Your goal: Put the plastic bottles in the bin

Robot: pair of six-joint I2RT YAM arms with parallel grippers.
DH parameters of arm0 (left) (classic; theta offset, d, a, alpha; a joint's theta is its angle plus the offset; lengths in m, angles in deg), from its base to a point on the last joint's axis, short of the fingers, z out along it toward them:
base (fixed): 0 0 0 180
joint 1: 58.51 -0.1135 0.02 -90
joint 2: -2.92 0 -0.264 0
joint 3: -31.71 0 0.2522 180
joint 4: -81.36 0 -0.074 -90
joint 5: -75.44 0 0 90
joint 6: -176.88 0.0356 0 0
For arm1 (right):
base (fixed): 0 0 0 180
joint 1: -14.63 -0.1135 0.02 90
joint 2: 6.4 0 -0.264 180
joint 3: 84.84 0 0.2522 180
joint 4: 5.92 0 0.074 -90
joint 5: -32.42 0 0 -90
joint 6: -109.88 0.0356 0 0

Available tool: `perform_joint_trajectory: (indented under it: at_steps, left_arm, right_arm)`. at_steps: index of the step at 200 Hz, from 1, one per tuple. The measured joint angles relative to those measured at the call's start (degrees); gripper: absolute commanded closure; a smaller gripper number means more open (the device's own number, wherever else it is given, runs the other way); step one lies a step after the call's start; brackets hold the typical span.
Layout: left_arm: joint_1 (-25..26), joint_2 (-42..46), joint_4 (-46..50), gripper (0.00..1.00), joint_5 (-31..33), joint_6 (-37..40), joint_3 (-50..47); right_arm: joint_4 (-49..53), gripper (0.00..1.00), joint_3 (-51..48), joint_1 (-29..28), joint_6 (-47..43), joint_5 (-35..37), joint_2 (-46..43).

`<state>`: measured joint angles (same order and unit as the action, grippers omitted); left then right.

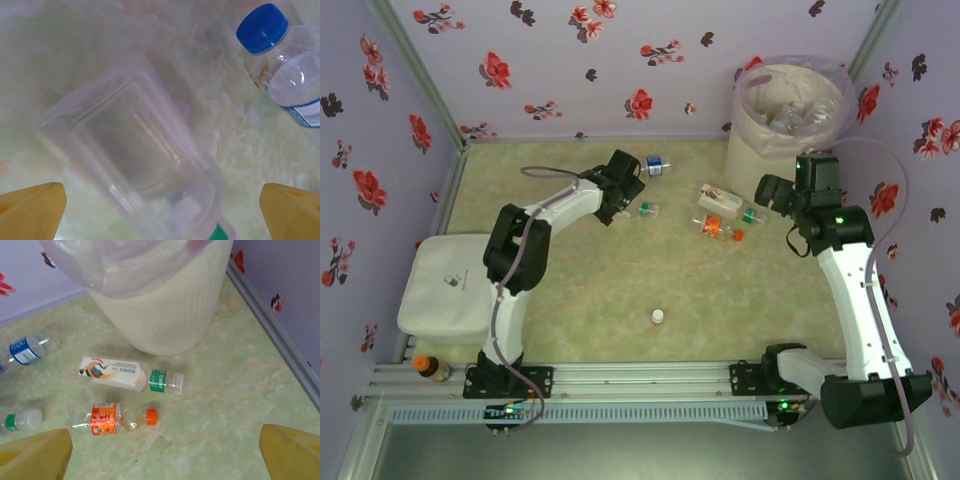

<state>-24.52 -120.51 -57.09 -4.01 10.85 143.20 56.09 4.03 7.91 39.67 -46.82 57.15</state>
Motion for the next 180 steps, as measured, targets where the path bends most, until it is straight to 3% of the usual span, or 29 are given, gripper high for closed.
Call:
perform_joint_trajectory:
  at_steps: [15, 61, 99, 124, 145, 161, 180]
  left_arm:
    - [-0.33, -2.54, -0.37, 0.04, -0.50, -0.22, 0.81]
    - [-0.63, -4.04, -0.76, 0.28, -1.31, -0.74, 0.79]
    - [-0.63, -2.19, -1.75, 0.41, -1.36, 0.61, -2.05]
    - [-0.70, 2.89, -2.71, 0.41, -1.66, 3.58, -7.06]
    - [-0.85, 9.20, -4.44, 0.42, -3.06, 8.52, -11.47]
    - [-1.05, 16.22, -8.26, 0.46, -6.14, 13.86, -16.83]
    - [-1.40, 26.12, -17.64, 0.56, -12.07, 19.47, -26.45]
  right_arm:
    - [-0.02, 0.03, -0.61, 0.15, -0.02, -0.35, -0.02]
    - [-0.52, 0.04, -3.28, 0.26, 0.37, -2.49, -1.05]
    - [-3.19, 0.11, -7.32, 0.24, 1.99, -11.15, -2.19]
    - [-8.24, 0.18, -10.73, -0.87, 3.45, -21.20, -2.54]
    - [-12.44, 0.29, -12.09, -3.98, 4.87, -29.90, -0.59]
    - [-15.93, 0.31, -12.17, -7.63, 4.83, -36.30, 2.62]
    - [-20.65, 0.32, -12.37, -11.61, 5.38, -42.45, 7.08]
